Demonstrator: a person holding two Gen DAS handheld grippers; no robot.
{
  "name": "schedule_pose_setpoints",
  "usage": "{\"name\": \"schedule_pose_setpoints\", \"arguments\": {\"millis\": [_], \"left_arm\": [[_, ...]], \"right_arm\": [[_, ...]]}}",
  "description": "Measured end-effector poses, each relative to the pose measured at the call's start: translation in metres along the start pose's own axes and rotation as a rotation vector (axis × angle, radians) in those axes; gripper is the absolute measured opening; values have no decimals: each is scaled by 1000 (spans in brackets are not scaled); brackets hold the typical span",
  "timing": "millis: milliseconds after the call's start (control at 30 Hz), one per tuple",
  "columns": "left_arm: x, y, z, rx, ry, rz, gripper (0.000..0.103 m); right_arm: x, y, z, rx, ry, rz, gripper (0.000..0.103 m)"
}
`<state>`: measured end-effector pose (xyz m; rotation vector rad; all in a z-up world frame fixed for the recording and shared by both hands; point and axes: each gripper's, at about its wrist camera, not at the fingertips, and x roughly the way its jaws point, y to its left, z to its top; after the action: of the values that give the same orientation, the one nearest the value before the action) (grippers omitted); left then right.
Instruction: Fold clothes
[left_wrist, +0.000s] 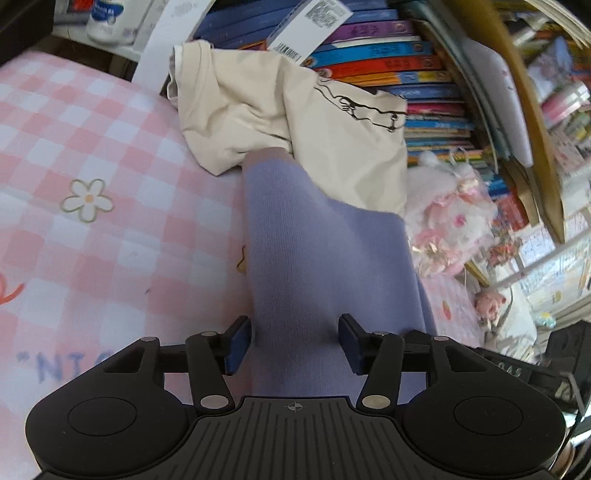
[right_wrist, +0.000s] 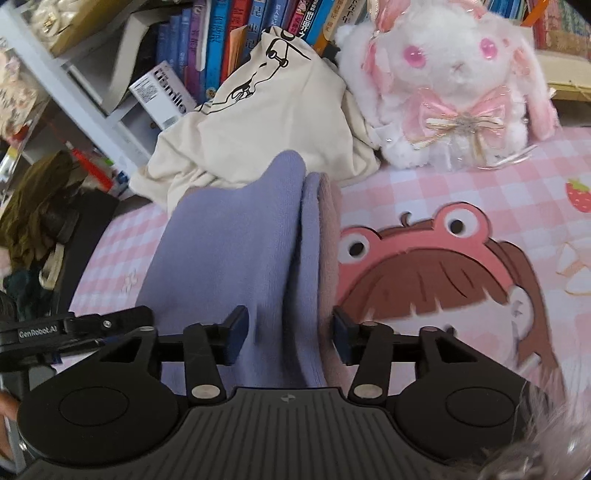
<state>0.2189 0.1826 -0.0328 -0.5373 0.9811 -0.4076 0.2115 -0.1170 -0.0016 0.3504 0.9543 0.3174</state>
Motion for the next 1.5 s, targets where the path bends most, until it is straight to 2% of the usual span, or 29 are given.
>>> {"name": "schedule_pose_setpoints", "arguments": {"millis": [133, 167, 200, 233, 367, 467, 600, 733, 833, 933, 1000, 1100, 1133, 1267, 1500], "left_arm": [[-6, 1, -16, -3, 1, 2, 50], [-6, 1, -20, -8, 3, 2, 50], [-6, 2, -24, -14, 4, 1, 47], [-4, 2, -25, -23, 8, -4, 39], [5, -2, -18, -35, 5, 22, 37], [6, -5, -16, -13, 3, 39, 38], [-9, -17, -24, 42, -55, 79, 41], [-36, -41, -45, 120, -145, 121, 57], [-46, -58, -70, 167, -178, 186, 76], [-53, -75, -95, 210, -206, 256, 78], [-58, -86, -112, 238, -225, 303, 81], [-66, -102, -138, 281, -252, 373, 92], [-69, -107, -146, 295, -262, 396, 96], [-74, -122, -171, 326, -282, 448, 99], [-70, -136, -186, 330, -289, 510, 100]], "right_arm": [[-17, -5, -21, -11, 12, 11, 51], [-16, -7, -24, 3, 12, 9, 47], [-15, -8, -27, 17, 13, 7, 34], [-14, -10, -30, 32, 13, 6, 26], [-4, -11, -26, 103, -24, -23, 24], [1, -10, -23, 102, -18, -38, 25], [-13, -4, -28, 77, -47, -61, 46], [-45, 11, -42, -25, -114, -77, 66], [-67, 20, -59, -107, -159, -125, 81], [-79, 21, -78, -169, -180, -196, 88], [-83, 18, -93, -181, -173, -242, 89], [-92, 14, -118, -192, -172, -298, 90], [-96, 14, -124, -191, -184, -311, 93], [-115, 18, -156, -182, -264, -389, 101], [-130, 12, -170, -212, -274, -379, 103]]}}
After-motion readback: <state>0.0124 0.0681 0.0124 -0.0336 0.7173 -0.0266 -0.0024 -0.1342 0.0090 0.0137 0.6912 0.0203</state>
